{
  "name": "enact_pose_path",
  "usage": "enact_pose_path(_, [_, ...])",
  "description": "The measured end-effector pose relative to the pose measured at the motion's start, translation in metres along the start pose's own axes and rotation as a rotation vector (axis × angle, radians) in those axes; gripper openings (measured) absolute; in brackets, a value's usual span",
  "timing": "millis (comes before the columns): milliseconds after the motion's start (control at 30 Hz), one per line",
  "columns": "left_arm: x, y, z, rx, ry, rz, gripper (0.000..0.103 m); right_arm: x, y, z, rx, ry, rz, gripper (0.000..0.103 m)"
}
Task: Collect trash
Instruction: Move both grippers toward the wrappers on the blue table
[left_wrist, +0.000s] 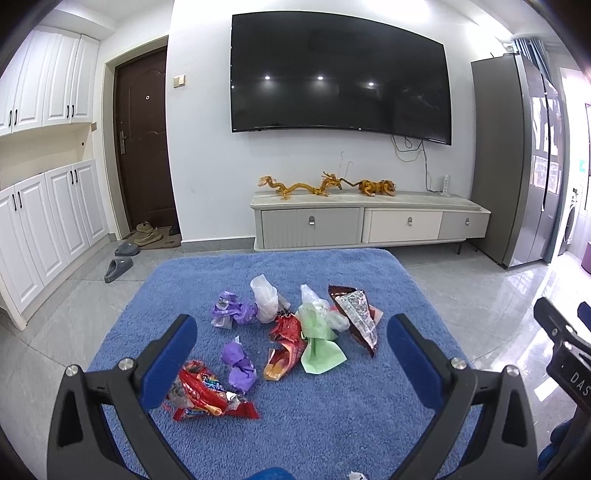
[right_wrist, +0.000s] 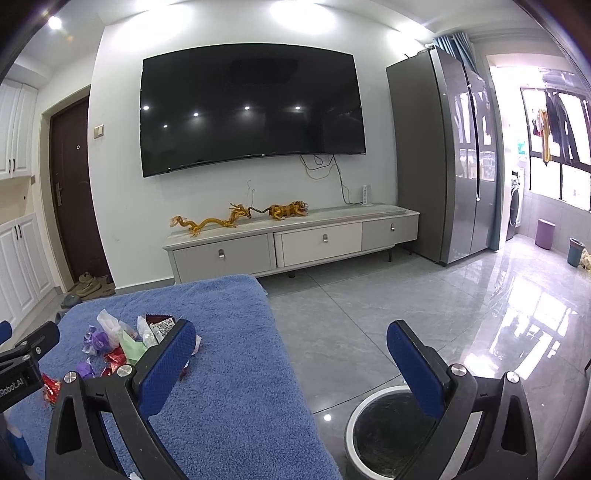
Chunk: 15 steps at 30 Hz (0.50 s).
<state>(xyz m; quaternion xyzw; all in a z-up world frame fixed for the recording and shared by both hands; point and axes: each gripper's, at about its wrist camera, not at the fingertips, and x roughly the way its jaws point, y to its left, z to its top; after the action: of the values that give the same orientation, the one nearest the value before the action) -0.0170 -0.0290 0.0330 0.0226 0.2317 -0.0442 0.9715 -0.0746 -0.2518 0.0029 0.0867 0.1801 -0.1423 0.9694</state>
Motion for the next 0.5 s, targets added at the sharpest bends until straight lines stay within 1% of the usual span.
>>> enact_pose_path(167, [0.007, 0.002, -0.001, 0.001, 0.011, -0.010, 0.103, 0.007, 0.001, -0.002, -0.008, 0.034, -0.002, 0.103])
enact_pose_path(333, [0.014, 0.009, -0.004, -0.013, 0.038, -0.025, 0.103, 0.011, 0.007, -0.004, -0.038, 0.042, -0.002, 0.103])
enact_pose_path(367, [0.015, 0.010, -0.005, -0.014, 0.040, -0.027, 0.103, 0.012, 0.010, -0.004, -0.050, 0.026, -0.006, 0.103])
enact_pose_path(400, [0.016, 0.012, -0.006, -0.017, 0.044, -0.032, 0.103, 0.012, 0.011, -0.004, -0.049, 0.027, -0.008, 0.103])
enact_pose_path(500, [0.019, 0.017, -0.011, -0.026, 0.064, -0.058, 0.103, 0.013, 0.015, -0.003, -0.059, 0.032, -0.022, 0.103])
